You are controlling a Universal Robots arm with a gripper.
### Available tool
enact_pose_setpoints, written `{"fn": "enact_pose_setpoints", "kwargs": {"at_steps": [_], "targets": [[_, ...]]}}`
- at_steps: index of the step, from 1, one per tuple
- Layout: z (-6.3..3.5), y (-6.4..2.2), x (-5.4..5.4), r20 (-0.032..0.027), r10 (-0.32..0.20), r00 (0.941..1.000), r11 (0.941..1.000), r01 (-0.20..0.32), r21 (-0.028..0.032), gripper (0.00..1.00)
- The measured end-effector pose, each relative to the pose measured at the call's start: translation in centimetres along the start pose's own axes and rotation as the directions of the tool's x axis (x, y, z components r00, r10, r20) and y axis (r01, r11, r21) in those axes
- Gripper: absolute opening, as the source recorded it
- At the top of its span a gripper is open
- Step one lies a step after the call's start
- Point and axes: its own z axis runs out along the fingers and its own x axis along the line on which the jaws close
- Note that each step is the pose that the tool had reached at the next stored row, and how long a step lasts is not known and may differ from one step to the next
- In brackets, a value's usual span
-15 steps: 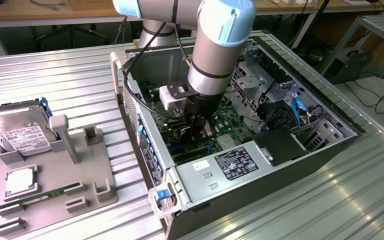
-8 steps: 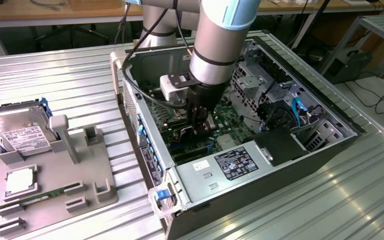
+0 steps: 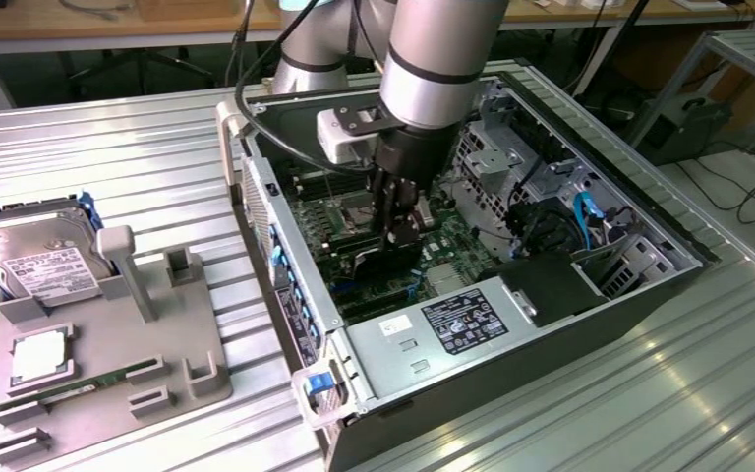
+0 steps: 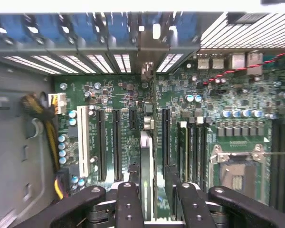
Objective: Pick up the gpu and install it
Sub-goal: 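Insert the gpu into the slot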
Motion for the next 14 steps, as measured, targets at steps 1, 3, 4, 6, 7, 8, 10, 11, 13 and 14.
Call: {"fn": "enact_pose_setpoints", "kwargs": {"at_steps": [1, 3, 4, 6, 7, 8, 10, 11, 13, 14], "targets": [[-0.29, 0.00, -0.01, -0.0005, 0.000, 1.0000, 1.0000, 0.000, 0.0005, 0.35], [-0.30, 0.00, -0.01, -0.0002, 0.000, 1.0000, 1.0000, 0.000, 0.0007, 0.34], [-0.30, 0.00, -0.01, -0.0001, 0.000, 1.0000, 1.0000, 0.000, 0.0007, 0.27], [-0.30, 0.00, -0.01, -0.0002, 0.000, 1.0000, 1.0000, 0.000, 0.0007, 0.21], [-0.30, 0.00, -0.01, -0.0002, 0.000, 1.0000, 1.0000, 0.000, 0.0007, 0.21], [-0.30, 0.00, -0.01, -0.0003, 0.000, 1.0000, 1.0000, 0.000, 0.0007, 0.15], [-0.30, 0.00, -0.01, -0.0002, 0.000, 1.0000, 1.0000, 0.000, 0.0007, 0.11], [-0.30, 0.00, -0.01, -0.0003, 0.000, 1.0000, 1.0000, 0.000, 0.0007, 0.11], [-0.30, 0.00, -0.01, -0.0002, 0.000, 1.0000, 1.0000, 0.000, 0.0007, 0.11], [-0.30, 0.00, -0.01, -0.0002, 0.000, 1.0000, 1.0000, 0.000, 0.0007, 0.11]]}}
